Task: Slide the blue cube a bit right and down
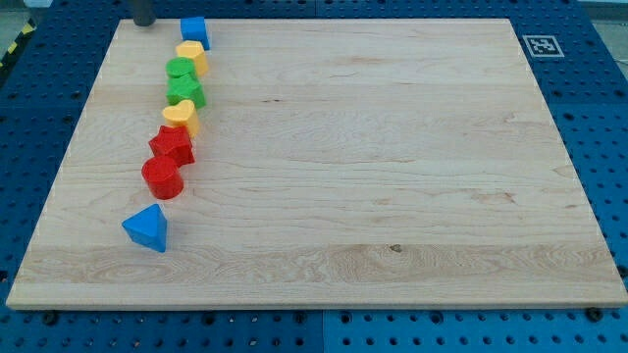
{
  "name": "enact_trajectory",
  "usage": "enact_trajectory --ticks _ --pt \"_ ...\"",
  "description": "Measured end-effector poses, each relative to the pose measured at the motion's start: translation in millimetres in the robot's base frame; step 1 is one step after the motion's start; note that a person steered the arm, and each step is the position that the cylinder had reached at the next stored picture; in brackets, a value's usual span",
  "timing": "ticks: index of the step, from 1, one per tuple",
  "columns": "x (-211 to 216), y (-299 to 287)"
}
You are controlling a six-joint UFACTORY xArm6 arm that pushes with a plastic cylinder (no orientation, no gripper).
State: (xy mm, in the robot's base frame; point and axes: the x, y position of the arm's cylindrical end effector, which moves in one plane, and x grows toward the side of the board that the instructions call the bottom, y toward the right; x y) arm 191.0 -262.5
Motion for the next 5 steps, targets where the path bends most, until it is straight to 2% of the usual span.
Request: enact_trajectory --ticks 3,5 --pt "21 34" --pt "24 88"
